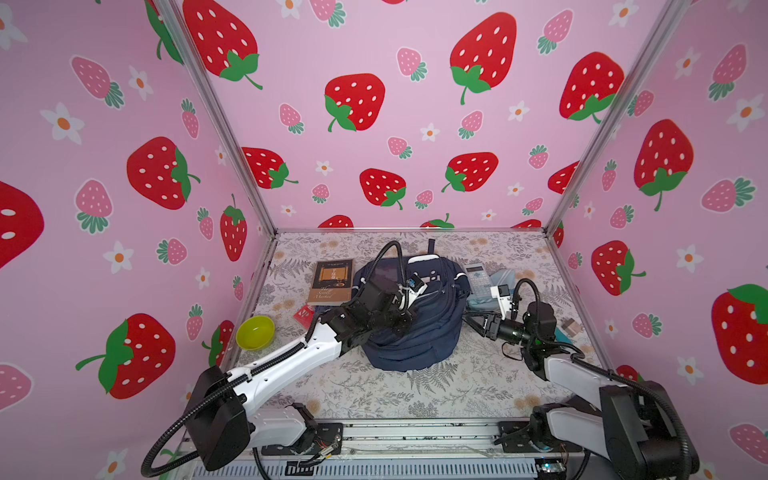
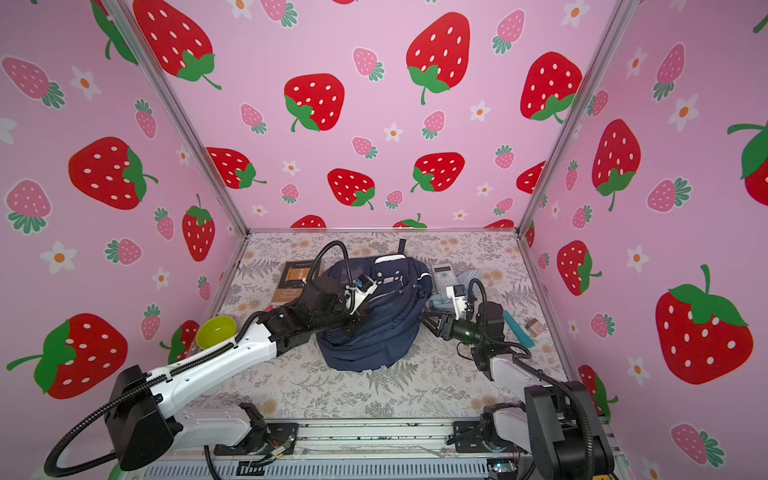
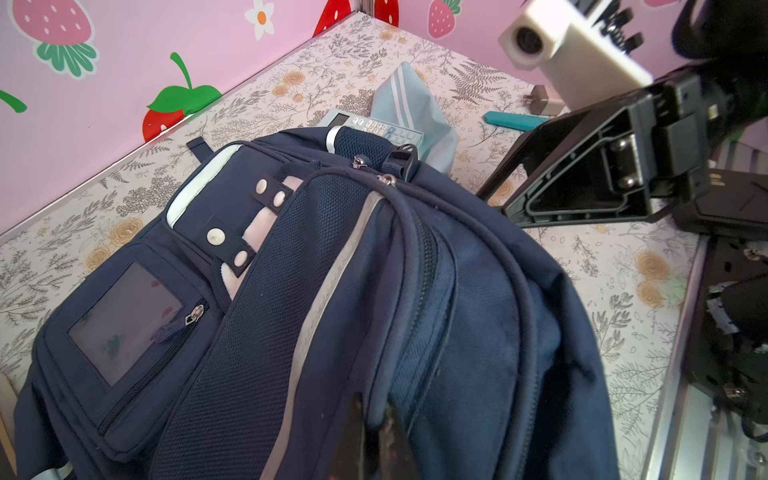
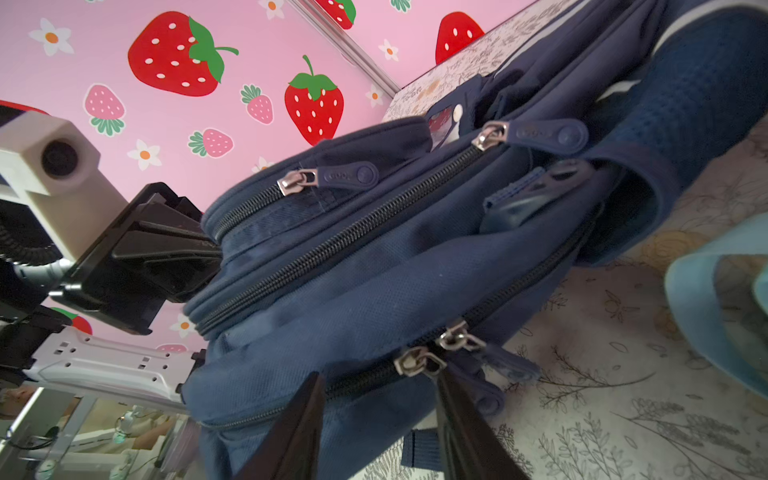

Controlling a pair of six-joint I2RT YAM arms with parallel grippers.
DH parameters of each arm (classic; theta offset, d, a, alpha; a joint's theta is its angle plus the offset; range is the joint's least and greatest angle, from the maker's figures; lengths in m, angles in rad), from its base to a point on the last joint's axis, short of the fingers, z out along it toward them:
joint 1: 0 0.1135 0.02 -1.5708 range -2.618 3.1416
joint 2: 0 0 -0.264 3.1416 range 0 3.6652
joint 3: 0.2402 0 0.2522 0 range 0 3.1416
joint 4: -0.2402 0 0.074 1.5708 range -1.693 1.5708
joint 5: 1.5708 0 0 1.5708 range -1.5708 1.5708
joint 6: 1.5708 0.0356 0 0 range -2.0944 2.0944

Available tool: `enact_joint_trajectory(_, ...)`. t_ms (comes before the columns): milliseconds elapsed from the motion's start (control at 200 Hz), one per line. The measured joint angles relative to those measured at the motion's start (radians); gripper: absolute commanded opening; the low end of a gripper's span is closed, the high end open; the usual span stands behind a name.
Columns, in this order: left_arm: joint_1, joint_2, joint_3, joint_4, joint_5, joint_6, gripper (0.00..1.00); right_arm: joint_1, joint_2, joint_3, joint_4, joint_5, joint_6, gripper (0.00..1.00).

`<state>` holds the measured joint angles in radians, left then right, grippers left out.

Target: Pack the student bag

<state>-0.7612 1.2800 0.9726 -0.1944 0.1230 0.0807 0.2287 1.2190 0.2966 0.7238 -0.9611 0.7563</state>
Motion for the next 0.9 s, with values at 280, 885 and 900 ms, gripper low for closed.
enact_joint_trajectory(280, 0.043, -0.038, 0.0, 0.0, 0.061, -0.031, 0.0, -0.003, 0.075, 0.011, 0.065, -0.021, 0.03, 0.51)
enact_joint_trajectory(885, 0.084, -0.06, 0.0, 0.004, 0.127, -0.077, 0.0, -0.005, 0.175, 0.05, 0.226, -0.106, 0.118, 0.37)
enact_joint_trajectory(900, 0.084, -0.06, 0.0, 0.004, 0.128, -0.077, 0.0, -0.005, 0.177, 0.051, 0.227, -0.108, 0.124, 0.36)
